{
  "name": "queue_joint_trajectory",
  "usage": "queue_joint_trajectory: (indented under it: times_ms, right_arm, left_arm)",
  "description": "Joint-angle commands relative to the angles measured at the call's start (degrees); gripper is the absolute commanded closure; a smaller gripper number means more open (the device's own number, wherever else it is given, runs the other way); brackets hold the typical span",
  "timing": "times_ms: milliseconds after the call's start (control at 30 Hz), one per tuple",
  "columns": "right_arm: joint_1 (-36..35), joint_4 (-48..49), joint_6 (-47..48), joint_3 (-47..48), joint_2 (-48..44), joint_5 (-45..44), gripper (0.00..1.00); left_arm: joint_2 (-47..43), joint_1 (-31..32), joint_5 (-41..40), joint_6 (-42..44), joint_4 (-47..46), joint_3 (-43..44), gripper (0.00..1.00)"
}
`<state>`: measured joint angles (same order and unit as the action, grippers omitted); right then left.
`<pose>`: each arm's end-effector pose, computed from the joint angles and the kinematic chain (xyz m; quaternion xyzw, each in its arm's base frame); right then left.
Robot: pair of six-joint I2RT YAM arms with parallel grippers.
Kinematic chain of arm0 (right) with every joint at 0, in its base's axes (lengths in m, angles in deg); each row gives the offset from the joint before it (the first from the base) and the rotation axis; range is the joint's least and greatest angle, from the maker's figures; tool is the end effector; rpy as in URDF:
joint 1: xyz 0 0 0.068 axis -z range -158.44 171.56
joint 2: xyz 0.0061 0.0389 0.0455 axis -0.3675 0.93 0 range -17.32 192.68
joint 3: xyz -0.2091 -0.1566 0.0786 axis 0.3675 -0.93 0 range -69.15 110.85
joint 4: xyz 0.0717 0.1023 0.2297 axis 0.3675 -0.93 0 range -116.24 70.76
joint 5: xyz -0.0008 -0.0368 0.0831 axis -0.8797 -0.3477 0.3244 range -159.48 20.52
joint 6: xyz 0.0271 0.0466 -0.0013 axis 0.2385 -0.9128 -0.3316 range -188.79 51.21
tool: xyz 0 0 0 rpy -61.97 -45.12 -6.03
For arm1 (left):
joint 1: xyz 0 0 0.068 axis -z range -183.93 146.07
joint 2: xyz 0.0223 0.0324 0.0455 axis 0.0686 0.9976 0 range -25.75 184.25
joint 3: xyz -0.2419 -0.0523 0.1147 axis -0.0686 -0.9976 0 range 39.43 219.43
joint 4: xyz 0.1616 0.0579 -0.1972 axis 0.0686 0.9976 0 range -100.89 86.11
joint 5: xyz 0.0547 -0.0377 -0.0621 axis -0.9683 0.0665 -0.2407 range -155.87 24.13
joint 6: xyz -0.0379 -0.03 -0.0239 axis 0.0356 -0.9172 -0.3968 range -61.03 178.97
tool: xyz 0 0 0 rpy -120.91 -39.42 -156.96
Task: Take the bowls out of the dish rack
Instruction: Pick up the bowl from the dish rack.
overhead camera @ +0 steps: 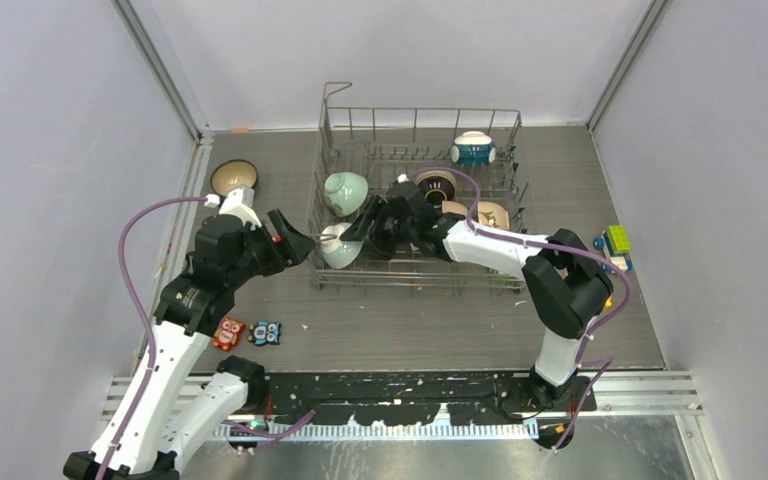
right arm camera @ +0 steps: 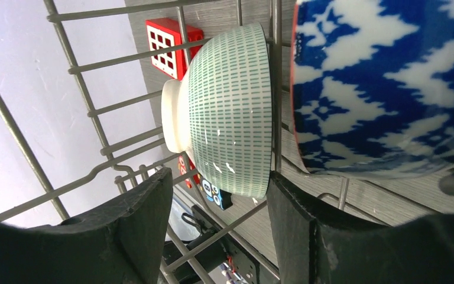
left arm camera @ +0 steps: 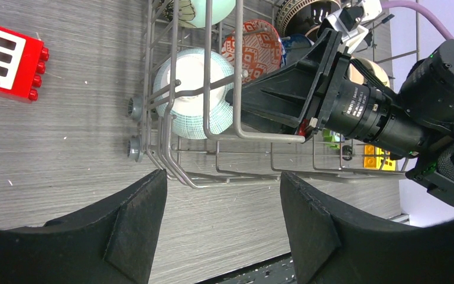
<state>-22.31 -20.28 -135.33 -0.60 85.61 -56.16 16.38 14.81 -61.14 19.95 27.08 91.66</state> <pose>0.2853 0.2857 0.2189 0.1213 0.8759 0.4328 0.1752 0.1429 -0.0515 0.3414 -0.1298 0.8462 -0.2800 0.4343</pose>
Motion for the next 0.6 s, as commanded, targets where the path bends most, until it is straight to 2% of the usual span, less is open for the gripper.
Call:
queue_joint_trajectory:
  times_ms: [0,133,567]
  right_arm:
    - [-0.4,4.9,-0.1,-0.7,-3.8,-1.6,0.37]
    - [-0.3,5.7,-0.3,-1.1,-3.5,-2.4,0.39]
    - [-0.4,16.6,-2.6,-3.4,-2.6,-1.6,0.49]
  left_arm:
    - [-0.6,0.2,0.3,-0.2,-1.9,0.0,0.29]
    - [-0.8,0.2,0.3,-0.2,-1.6,0.1,0.29]
    - [-1.7,0.2,-0.3,0.2,0.3,1.1,0.29]
